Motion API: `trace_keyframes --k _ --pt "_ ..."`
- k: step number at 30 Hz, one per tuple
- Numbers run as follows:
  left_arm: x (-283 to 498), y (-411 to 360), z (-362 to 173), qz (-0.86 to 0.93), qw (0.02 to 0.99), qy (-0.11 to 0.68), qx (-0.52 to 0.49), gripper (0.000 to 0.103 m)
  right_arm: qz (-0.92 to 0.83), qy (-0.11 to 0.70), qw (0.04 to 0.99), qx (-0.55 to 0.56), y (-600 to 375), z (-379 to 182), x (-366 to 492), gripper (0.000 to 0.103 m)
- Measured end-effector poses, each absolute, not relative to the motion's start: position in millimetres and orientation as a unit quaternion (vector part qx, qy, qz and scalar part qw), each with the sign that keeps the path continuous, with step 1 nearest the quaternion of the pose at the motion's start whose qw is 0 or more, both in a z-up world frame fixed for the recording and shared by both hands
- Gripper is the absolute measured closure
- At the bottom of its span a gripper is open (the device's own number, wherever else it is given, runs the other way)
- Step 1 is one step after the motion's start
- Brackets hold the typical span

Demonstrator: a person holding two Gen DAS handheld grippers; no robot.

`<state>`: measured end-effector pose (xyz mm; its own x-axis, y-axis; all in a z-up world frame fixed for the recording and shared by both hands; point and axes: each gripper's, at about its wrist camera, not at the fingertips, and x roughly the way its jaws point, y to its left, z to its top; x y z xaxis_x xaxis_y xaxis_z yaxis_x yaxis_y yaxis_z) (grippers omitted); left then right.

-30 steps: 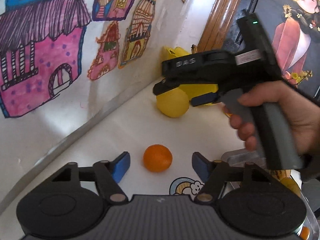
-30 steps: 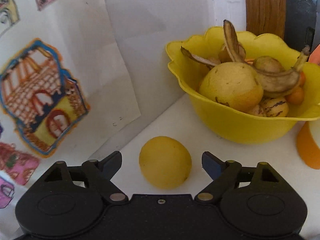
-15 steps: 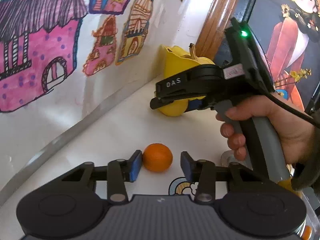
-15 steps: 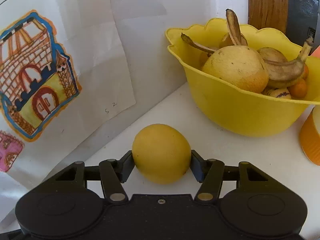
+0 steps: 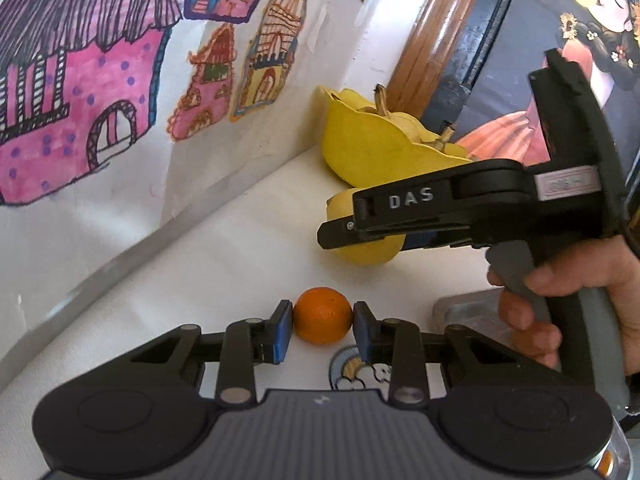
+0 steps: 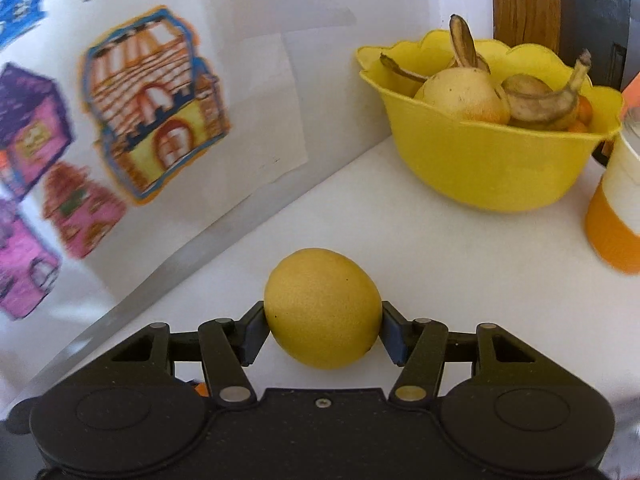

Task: Organize fruits
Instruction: 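Grasp the yellow lemon with the right tool while the left tool grasps the small tangerine, then carry the lemon and tangerine over the tray and open both tools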

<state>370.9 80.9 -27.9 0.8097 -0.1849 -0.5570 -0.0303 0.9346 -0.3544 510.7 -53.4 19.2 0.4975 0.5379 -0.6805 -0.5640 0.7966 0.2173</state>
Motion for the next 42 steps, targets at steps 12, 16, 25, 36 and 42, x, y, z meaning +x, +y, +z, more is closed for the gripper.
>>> trace_keyframes --k 12,16,25,36,42 --pt "326 74 -20 -0.062 0.922 0.328 -0.196 0.068 0.377 0.367 0.850 0.041 -108 35 426 0.043" --pt "315 63 -8 -0.072 0.924 0.322 -0.192 0.068 0.375 0.346 0.858 0.052 -142 38 402 0.043" --pt "309 10 23 -0.113 0.929 0.299 -0.189 0.068 0.326 0.294 0.896 0.063 -231 55 363 0.043" --pt "331 -47 37 -0.128 0.932 0.286 -0.184 0.068 0.264 0.273 0.922 0.069 -315 41 341 0.043" --pt "354 -66 31 -0.115 0.933 0.294 -0.169 0.068 0.265 0.260 0.927 0.048 -320 17 342 0.043"
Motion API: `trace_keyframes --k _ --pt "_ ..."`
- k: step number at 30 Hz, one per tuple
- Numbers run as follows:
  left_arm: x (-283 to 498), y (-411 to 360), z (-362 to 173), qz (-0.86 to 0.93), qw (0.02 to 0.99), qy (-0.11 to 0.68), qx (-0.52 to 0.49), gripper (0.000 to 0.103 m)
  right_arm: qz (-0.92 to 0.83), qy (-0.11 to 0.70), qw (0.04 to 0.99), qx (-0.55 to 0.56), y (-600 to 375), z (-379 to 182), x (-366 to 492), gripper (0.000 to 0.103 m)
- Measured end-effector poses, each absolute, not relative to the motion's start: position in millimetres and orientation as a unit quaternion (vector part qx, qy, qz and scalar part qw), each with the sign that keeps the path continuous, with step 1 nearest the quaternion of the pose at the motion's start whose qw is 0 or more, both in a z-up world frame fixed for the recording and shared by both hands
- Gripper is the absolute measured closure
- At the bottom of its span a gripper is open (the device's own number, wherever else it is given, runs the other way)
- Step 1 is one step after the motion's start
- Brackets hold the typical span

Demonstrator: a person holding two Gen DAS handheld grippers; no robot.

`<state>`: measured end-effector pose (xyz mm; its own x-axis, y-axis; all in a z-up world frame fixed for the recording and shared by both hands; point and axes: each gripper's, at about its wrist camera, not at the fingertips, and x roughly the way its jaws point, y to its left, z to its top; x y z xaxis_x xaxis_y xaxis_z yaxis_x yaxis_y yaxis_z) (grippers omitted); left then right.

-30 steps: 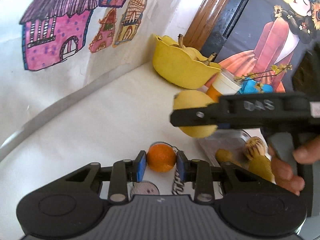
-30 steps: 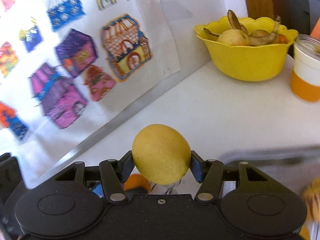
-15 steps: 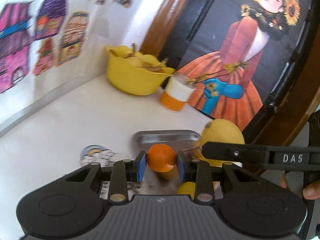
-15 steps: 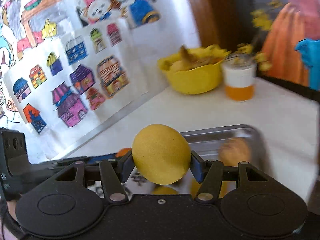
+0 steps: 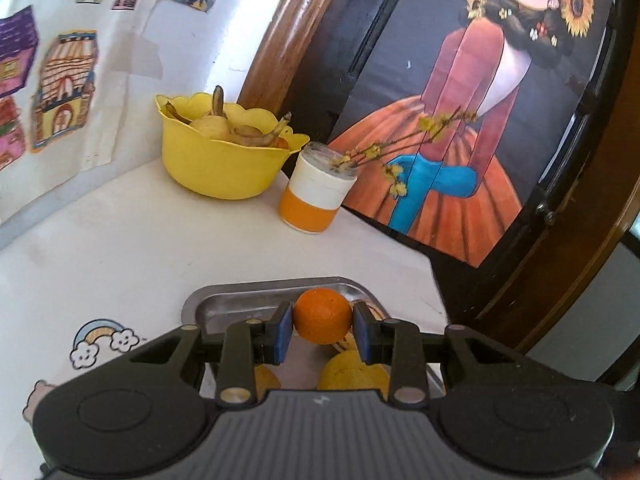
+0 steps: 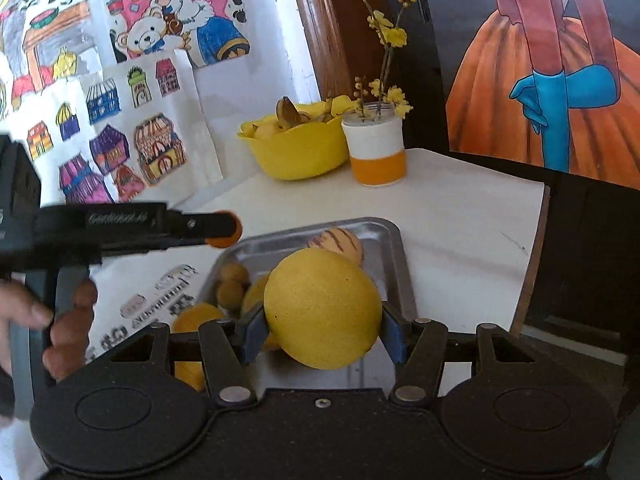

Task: Organize fruits
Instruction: 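Carry the lemon and tangerine over the tray and open both tools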

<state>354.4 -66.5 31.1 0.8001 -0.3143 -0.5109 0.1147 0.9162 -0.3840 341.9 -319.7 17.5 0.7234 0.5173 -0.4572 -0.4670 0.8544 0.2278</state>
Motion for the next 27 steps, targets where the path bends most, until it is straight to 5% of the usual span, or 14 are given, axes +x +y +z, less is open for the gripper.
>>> trace_keyframes --k 27 --pt "380 -94 0 -0.090 0.929 0.342 -0.107 0.068 0.265 0.287 0.920 0.040 -311 -12 341 0.043"
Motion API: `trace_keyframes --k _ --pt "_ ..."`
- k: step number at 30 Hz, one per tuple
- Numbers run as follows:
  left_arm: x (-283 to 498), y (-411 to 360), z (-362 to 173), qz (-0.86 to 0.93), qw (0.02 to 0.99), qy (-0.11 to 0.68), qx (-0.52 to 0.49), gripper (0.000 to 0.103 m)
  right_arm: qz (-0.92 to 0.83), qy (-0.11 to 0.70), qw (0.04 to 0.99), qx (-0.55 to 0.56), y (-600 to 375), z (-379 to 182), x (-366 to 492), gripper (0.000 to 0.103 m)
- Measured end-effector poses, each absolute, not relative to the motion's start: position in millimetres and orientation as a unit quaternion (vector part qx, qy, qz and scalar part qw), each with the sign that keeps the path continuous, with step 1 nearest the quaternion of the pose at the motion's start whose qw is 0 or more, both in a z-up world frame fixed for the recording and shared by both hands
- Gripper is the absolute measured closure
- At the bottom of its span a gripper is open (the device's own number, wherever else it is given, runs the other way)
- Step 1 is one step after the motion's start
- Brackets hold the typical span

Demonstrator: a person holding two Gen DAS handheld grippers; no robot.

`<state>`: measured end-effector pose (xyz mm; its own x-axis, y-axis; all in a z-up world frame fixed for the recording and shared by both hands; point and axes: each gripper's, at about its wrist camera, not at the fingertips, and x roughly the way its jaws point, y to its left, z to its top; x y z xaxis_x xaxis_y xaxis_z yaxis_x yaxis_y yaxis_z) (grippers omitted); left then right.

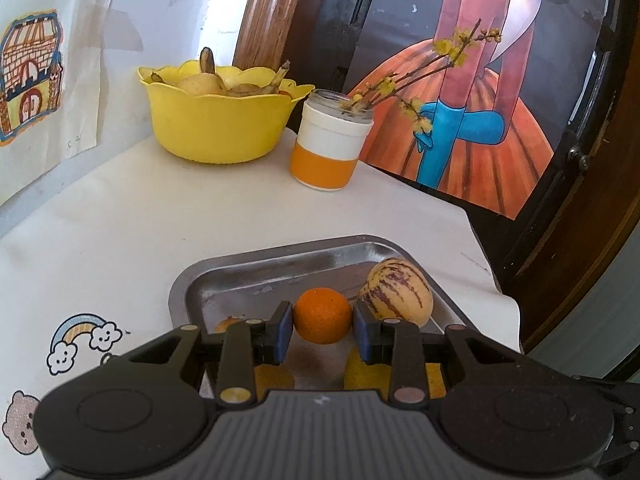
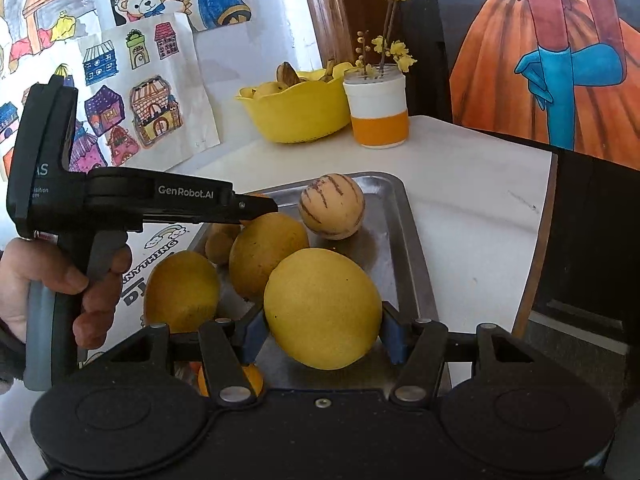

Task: Organize fruits
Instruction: 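Carry the lemon and tangerine over the tray and open both tools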

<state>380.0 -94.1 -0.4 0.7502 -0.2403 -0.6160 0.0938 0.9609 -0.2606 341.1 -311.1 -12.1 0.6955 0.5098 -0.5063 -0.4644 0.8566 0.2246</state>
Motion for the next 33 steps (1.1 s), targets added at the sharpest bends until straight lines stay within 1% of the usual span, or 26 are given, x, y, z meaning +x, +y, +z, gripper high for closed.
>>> trace_keyframes --k 22,24,29,31,33 --pt "378 -92 -5 -0.083 0.927 0.353 -0.095 0.066 0.244 0.284 0.926 0.047 -304 -15 349 0.041" --pt "377 -92 -4 -0.082 0.927 0.353 -0.092 0.062 0.244 0.277 0.928 0.054 -304 -13 347 0.037" --pt "374 -91 0 -0.078 0.927 0.351 -0.102 0.056 0.234 0.243 0.940 0.044 -304 -3 338 0.024" --pt "371 -89 3 -0.077 0.929 0.347 -0.105 0.052 0.233 0.236 0.942 0.046 -305 0 335 0.021" --pt "367 -88 7 -0.077 0.932 0.339 -0.106 0.037 0.228 0.230 0.945 0.049 -306 3 331 0.018"
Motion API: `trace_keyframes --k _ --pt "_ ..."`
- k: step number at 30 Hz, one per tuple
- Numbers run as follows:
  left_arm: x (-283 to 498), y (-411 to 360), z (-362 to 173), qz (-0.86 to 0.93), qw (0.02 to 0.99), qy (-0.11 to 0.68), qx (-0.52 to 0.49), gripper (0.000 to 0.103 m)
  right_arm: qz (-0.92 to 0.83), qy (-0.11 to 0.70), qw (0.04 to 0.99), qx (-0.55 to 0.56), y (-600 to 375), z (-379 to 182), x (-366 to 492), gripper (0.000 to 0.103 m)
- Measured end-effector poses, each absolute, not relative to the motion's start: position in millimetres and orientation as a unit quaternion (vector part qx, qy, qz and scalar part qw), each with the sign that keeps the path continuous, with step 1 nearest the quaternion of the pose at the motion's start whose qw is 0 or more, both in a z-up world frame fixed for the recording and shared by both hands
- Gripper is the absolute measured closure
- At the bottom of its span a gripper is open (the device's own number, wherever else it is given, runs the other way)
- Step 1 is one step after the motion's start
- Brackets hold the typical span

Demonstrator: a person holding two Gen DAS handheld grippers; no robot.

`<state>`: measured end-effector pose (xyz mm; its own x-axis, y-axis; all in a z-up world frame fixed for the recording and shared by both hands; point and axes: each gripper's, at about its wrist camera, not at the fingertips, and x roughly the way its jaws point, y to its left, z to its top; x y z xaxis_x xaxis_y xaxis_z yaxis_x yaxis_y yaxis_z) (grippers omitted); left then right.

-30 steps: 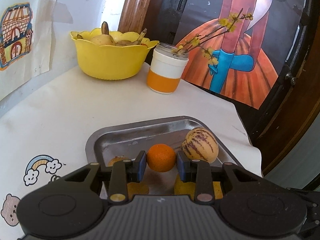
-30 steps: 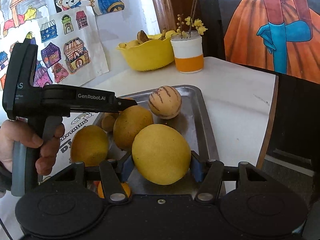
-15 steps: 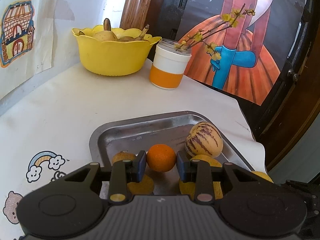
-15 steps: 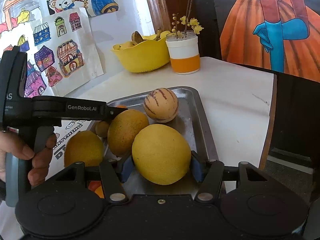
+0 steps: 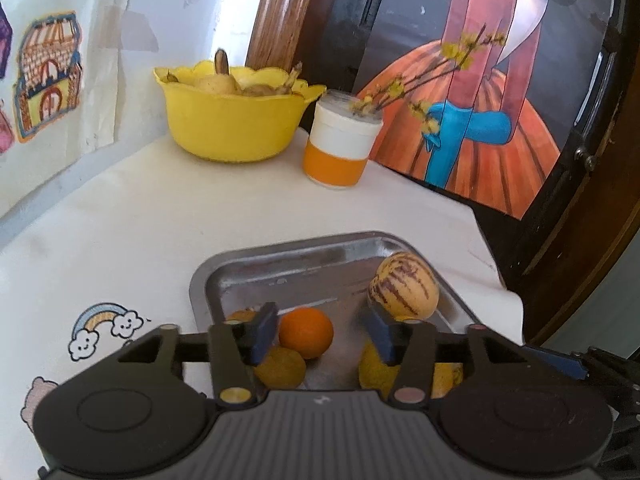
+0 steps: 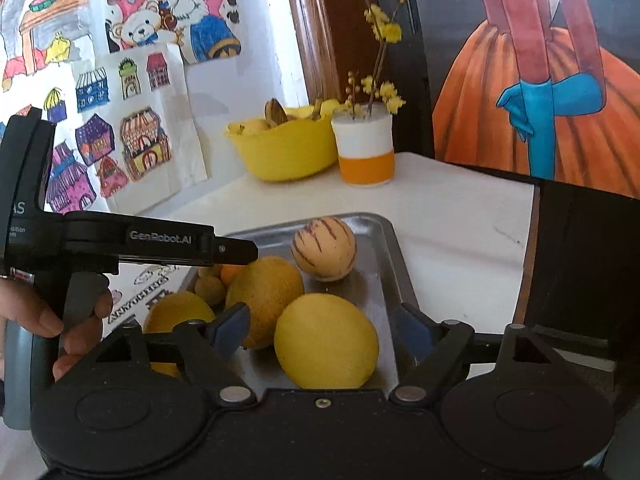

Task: Organize fruits
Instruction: 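Carry the lemon and tangerine over the tray and open both tools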

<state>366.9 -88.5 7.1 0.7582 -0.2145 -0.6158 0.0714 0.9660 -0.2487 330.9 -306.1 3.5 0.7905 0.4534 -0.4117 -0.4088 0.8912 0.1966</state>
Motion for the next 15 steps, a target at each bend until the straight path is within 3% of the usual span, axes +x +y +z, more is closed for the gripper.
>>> trace_keyframes --k 4,6,12,15 --pt "357 -88 17 -0.078 0.937 0.323 -0.107 0.030 0.219 0.214 0.950 0.061 -311 10 321 0.011" --pt "351 -88 22 -0.076 0.941 0.313 -0.107 0.019 0.213 0.206 0.953 0.070 -314 14 316 0.006" --pt "332 -83 38 -0.066 0.951 0.285 -0.102 0.003 0.199 0.191 0.957 0.085 -321 26 299 0.001" --pt "319 -80 45 -0.058 0.956 0.268 -0.101 0.001 0.198 0.187 0.958 0.086 -322 32 289 0.001"
